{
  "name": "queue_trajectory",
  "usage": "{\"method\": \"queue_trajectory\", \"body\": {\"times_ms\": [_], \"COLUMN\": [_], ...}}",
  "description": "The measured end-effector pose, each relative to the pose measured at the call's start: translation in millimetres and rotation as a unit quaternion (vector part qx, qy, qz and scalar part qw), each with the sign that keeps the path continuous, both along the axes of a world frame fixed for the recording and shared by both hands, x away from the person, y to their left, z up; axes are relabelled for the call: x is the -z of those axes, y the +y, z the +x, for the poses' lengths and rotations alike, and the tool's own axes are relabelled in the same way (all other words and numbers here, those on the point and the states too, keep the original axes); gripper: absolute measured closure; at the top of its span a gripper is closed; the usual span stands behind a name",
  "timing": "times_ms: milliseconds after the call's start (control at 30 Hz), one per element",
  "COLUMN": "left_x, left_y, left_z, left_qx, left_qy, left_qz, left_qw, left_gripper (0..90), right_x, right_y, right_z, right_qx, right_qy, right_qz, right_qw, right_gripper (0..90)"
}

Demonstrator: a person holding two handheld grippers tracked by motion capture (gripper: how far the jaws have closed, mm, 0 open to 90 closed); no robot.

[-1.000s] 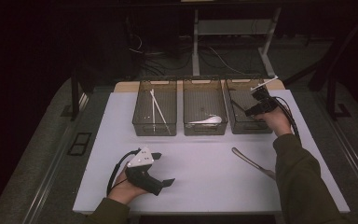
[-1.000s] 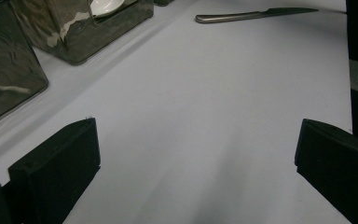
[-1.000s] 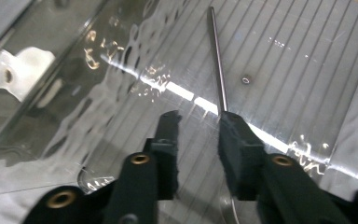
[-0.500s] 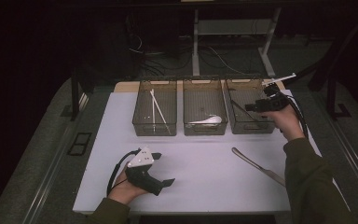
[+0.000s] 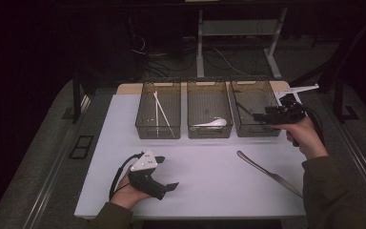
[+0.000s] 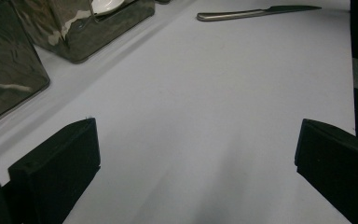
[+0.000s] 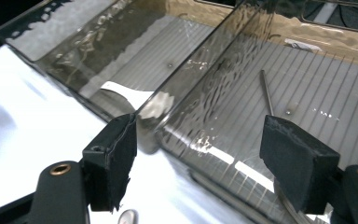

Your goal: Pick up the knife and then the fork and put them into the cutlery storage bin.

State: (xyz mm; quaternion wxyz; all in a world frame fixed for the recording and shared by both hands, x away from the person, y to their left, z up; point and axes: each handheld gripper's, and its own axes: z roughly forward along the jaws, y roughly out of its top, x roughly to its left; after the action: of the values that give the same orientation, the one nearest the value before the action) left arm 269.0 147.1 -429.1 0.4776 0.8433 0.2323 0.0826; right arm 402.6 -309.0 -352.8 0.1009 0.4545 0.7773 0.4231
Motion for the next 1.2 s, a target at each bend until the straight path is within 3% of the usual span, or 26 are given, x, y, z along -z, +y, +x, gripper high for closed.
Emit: {"method": "queue_trajectory", "body": {"times_ms": [400,867,1200], "left_x": [0.6,-0.7,-0.1], "left_y": [-0.3,1.0,0.7], "left_z": [-0.1,0.1,-0.3], "left_qx": [-0.002,0.003,0.000], "left_qy": [0.000,-0.005,-0.004], "left_qz": [0.002,0.009,0.008], "left_qw": [1.0000,0.9999,1.0000], "left_gripper": [0.0,0.0,0.0], "right_x": [10.4,27.8,36.3], "right_y": [-4.0,-11.8,-10.4], "right_z": [-49.9,-92.0,-106.9], "right_qx": [-0.024,-0.047,-0.067], "right_qy": [-0.045,-0.027,0.006], "right_qz": [0.016,-0.002,-0.050], "right_qw": [0.9986,0.9985,0.9965], "right_gripper": [29.3,32.0,41.8]}}
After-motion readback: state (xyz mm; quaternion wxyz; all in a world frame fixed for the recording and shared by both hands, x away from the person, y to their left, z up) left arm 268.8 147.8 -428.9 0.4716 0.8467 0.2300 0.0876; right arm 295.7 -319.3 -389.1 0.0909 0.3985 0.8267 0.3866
